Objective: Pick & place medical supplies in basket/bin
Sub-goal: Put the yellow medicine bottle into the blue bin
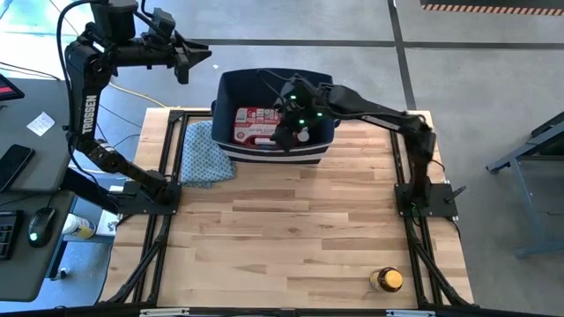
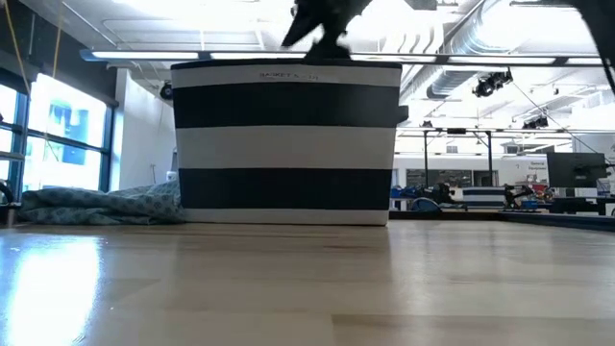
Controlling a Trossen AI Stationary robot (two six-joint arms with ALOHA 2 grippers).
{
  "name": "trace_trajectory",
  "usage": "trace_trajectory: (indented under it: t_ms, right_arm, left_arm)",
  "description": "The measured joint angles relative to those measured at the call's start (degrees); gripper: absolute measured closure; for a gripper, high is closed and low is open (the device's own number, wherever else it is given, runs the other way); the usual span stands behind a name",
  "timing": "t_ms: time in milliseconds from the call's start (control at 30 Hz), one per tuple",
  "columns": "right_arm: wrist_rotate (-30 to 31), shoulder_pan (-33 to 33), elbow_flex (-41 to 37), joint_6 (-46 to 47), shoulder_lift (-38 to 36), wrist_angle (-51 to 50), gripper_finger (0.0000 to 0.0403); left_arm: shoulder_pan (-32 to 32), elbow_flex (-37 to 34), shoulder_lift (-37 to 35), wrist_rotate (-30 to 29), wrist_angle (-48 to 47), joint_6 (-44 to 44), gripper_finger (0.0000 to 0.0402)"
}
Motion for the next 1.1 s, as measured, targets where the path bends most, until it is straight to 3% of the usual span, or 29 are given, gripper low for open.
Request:
trace_trajectory:
  t_ms: [167,333,533,800,933,1100]
  right_arm:
    - [2.58,1.94,-0.34,-2.59,-6.07,-4.70,0.0158]
    - [3.05,2.74,-5.82,-3.24,-11.86,-6.38,0.0158]
    - [0.49,6.18,-16.31,6.33,-23.35,-6.99,0.0158]
    - [5.32,20.86,-36.87,20.46,-40.06,-8.08,0.0158]
    - [4.13,30.83,-44.07,30.01,-42.42,-5.36,0.0158]
    - [10.88,43.20,-45.42,40.13,-42.53,-3.32,0.0158]
  left_arm:
    - [0.00,0.00,-0.02,0.49,-1.03,-2.81,0.0257]
    - [0.00,0.00,-0.26,0.08,-6.04,-2.98,0.0257]
    - [0.00,0.00,-0.71,-0.12,-10.81,-6.47,0.0257]
    - [-0.02,0.02,-1.16,0.19,-10.12,-8.99,0.0257]
    - [-0.02,0.02,-1.18,0.47,-10.24,-8.81,0.0257]
    - [-0.02,0.02,-1.16,3.63,-10.24,-7.37,0.0257]
